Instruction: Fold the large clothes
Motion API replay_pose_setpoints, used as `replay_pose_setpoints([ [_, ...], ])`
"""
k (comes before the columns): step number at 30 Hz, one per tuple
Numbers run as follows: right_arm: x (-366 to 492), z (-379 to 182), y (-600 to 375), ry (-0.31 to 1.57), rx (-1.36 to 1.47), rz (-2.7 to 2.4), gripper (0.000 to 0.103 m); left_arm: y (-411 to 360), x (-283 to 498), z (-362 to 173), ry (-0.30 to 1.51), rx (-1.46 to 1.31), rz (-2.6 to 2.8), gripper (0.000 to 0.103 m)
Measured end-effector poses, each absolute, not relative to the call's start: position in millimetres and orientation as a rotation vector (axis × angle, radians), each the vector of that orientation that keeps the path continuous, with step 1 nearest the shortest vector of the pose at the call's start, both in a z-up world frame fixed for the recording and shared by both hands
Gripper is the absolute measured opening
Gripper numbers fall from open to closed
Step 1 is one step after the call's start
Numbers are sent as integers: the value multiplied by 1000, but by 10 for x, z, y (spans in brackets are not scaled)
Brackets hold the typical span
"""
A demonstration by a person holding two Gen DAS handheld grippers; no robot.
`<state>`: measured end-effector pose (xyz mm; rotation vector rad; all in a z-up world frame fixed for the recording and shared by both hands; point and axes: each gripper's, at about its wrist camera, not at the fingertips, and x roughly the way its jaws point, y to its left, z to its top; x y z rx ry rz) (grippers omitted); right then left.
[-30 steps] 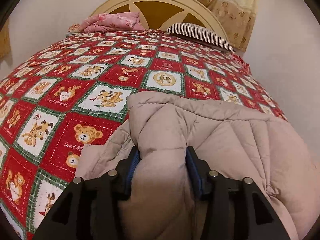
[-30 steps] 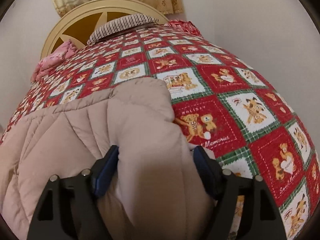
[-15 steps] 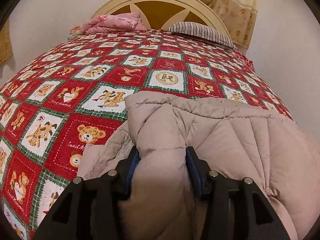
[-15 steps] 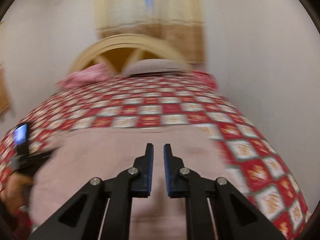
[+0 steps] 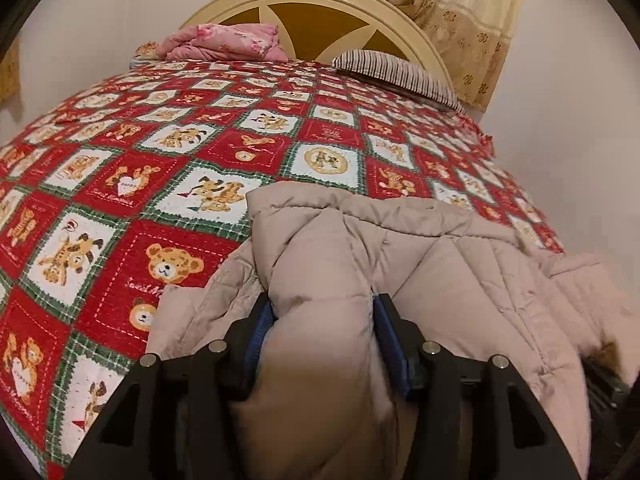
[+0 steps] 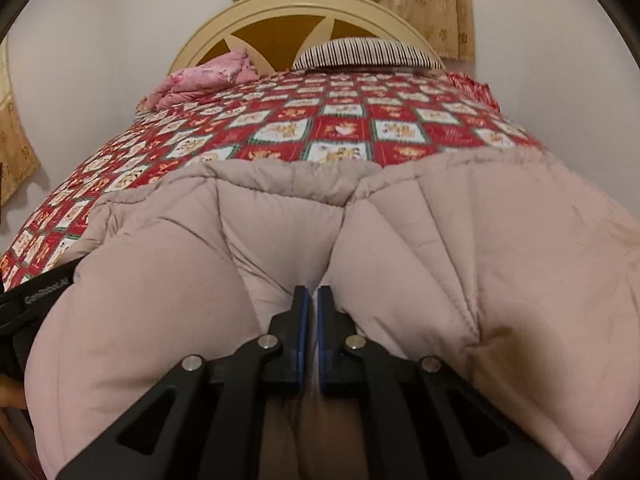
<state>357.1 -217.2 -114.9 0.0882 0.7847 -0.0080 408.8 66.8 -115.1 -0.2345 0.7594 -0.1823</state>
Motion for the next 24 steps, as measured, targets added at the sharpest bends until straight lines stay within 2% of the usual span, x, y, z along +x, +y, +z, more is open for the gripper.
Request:
replay_pose_setpoints([
  [4, 3609, -1195, -2179, 807, 90, -13, 2, 1049, 3856, -921, 761, -431, -342, 52],
  [9, 3610, -1186, -2149, 813, 78, -24, 2, 1600, 2949, -579, 613, -493, -321, 53],
  [16, 3616, -1182, -2090, 813, 32, -53, 1, 1772, 1830, -899, 568, -732, -317, 53],
  [21, 3620, -1182, -2093, 812, 26, -58, 1, 1570, 1657, -1097, 600, -752, -284, 66],
  [24, 3615, -1179, -2105, 808, 29, -57, 1, 1532, 1712, -1186, 660, -820, -213, 82],
])
